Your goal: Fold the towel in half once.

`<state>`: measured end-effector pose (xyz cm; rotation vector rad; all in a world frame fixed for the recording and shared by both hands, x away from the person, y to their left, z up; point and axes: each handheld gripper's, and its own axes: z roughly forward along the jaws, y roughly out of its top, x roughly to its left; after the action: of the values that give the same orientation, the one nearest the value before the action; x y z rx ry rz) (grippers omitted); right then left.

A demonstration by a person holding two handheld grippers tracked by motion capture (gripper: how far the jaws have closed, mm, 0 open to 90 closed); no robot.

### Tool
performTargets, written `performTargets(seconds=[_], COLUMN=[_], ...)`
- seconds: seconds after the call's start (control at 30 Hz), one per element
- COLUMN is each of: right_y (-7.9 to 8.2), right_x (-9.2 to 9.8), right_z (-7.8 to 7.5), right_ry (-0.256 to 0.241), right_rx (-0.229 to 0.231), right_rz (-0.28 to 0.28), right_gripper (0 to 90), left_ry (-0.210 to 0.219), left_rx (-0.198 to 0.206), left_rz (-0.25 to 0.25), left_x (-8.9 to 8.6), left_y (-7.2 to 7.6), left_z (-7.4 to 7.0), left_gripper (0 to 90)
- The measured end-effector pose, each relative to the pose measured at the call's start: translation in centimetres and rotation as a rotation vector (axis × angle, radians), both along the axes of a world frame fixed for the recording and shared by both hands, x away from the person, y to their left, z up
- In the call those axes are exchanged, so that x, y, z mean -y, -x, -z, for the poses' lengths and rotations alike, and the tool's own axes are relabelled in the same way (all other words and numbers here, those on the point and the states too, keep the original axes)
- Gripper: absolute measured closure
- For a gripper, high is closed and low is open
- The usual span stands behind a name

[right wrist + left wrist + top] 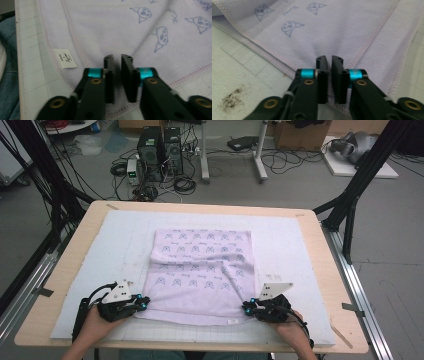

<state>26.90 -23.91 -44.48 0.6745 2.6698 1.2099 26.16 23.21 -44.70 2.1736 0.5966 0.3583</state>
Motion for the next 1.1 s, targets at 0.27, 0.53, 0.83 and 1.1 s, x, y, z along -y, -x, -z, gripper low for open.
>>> performTargets(seconds=[0.27,0.53,0.83,1.1], right_y=[-0.2,0.7,1.2,1.8], right_x=[0.0,0.3,-0.7,-1.0], right_z=[-2.3,-3.3,-1.5,-0.1], right_ry=[-0.035,-0.05,-0.027,0.009], right_rx=[0.038,0.013,-0.016,0.0], right_rz=[-0.016,-0.042,-0.097,-0.104], right_gripper=[86.5,70.3,63.9,82.4], left_ry=[0.07,0.075,0.017,0.009], left_rx=[0.056,0.026,-0.013,0.0], left_rz=[-0.025,-0.023,0.018,0.028], left_x=[-0.9,-1.8,-0.5,-0.5], left_y=[1.0,2.4,1.9,2.4], left_z=[-2.1,-2.2,-0.8,0.1], left_gripper=[87.9,74.9,68.0,86.4])
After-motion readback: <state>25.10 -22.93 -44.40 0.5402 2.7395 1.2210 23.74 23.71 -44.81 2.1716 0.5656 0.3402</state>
